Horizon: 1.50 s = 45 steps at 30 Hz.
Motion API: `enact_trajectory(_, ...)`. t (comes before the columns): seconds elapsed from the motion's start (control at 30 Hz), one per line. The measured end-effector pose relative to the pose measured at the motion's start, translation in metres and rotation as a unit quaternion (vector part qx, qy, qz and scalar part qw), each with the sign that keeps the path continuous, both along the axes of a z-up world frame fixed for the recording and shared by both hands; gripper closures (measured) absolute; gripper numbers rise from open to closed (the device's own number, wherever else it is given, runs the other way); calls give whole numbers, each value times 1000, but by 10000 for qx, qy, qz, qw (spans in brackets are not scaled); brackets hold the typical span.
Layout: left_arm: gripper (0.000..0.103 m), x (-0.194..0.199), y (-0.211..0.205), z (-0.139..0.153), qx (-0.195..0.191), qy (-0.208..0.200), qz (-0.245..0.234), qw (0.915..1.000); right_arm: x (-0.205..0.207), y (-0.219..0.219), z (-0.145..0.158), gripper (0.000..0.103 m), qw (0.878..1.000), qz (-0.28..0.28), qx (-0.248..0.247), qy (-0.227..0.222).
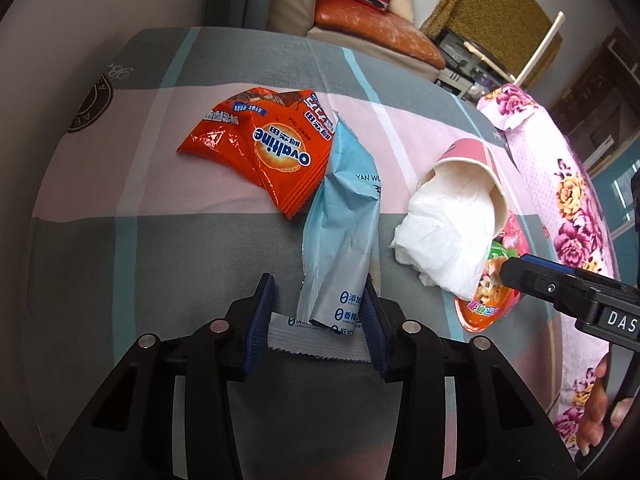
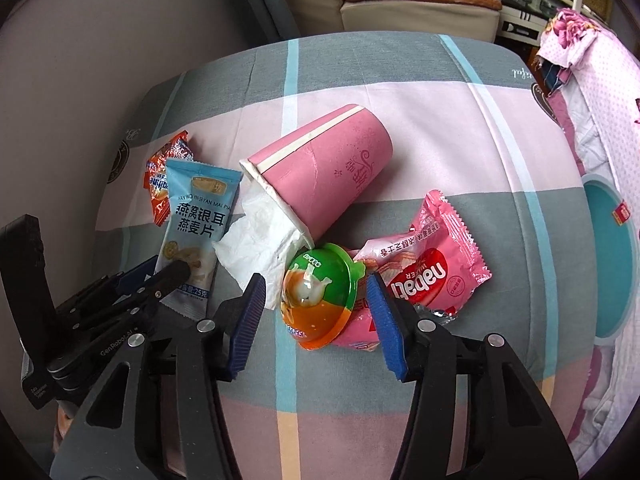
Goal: Collect trash
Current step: 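Grasp the orange-green egg toy with the right tool while the left tool grasps the blue snack packet, then carry the egg toy and blue packet over the teal bin and open both tools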
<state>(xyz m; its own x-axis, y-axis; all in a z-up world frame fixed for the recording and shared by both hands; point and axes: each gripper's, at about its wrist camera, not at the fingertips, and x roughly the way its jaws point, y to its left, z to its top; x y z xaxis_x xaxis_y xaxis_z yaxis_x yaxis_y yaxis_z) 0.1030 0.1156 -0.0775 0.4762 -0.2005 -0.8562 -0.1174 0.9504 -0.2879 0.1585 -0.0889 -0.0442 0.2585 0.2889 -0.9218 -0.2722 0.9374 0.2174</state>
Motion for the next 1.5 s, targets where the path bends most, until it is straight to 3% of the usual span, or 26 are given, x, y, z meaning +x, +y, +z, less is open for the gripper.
enact_trajectory(0.17, 59, -3, 2, -1, 11, 11, 5, 10000, -1, 4, -14, 52, 9999, 28, -62, 99)
enact_trajectory(0.23, 54, -2, 1, -1, 25, 21, -10, 10000, -2, 6, -17, 64, 9999, 68, -98, 44)
enact_trajectory(0.33, 47, 1, -1, 0, 49, 31, 15, 10000, -5, 6, -12, 64, 9999, 146, -51, -57)
enact_trajectory(0.57, 43, 9, -9, 0, 248, 17, 78, 9997, -20, -5, 2, 65, 9995, 240, 197, -61)
enact_trajectory(0.63, 46, 8, -12, 1, 330, 9, 88, 9994, -22, -12, 4, 65, 9994, 204, 271, -30)
enact_trajectory(0.7, 61, 5, -14, 1, 386, 21, 122, 9992, -25, -19, 6, 65, 9994, 150, 298, -32)
enact_trajectory(0.83, 69, -3, -10, 5, 334, 10, 228, 9992, -29, -34, 9, 65, 9994, 30, 333, -44)
enact_trajectory(1.07, 72, -21, -14, 22, 346, -87, 271, 9990, -36, -53, 16, 65, 9989, -80, 455, -119)
enact_trajectory(1.33, 72, -27, -41, 47, 404, -342, -68, 9986, -43, -71, 28, 65, 9972, -177, 669, -267)
enact_trajectory(1.5, 72, -29, -49, 37, 470, -191, -72, 9987, -47, -86, 28, 65, 9964, -289, 758, -253)
